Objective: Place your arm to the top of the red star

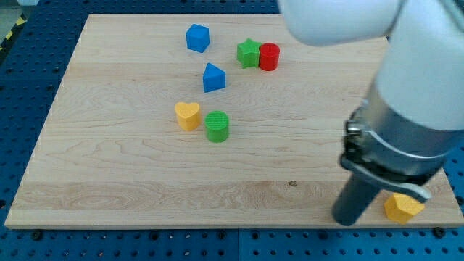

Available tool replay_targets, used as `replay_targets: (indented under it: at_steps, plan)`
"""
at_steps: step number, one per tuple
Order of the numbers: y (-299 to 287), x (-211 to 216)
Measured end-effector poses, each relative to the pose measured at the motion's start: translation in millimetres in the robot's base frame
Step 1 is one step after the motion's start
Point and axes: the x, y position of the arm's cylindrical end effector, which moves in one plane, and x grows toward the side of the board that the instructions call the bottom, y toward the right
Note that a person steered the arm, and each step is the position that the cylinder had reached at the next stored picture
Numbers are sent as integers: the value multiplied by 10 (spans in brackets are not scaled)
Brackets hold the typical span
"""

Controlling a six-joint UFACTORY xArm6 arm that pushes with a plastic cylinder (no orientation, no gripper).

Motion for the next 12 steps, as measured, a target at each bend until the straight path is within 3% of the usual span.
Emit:
replay_targets:
  at_steps: [1, 3, 6, 8, 11, 12]
  plan:
    - [469, -1]
    - [682, -2]
    - [-511, -491]
    - [-574, -1262]
    - [287, -1082]
    - [287, -942]
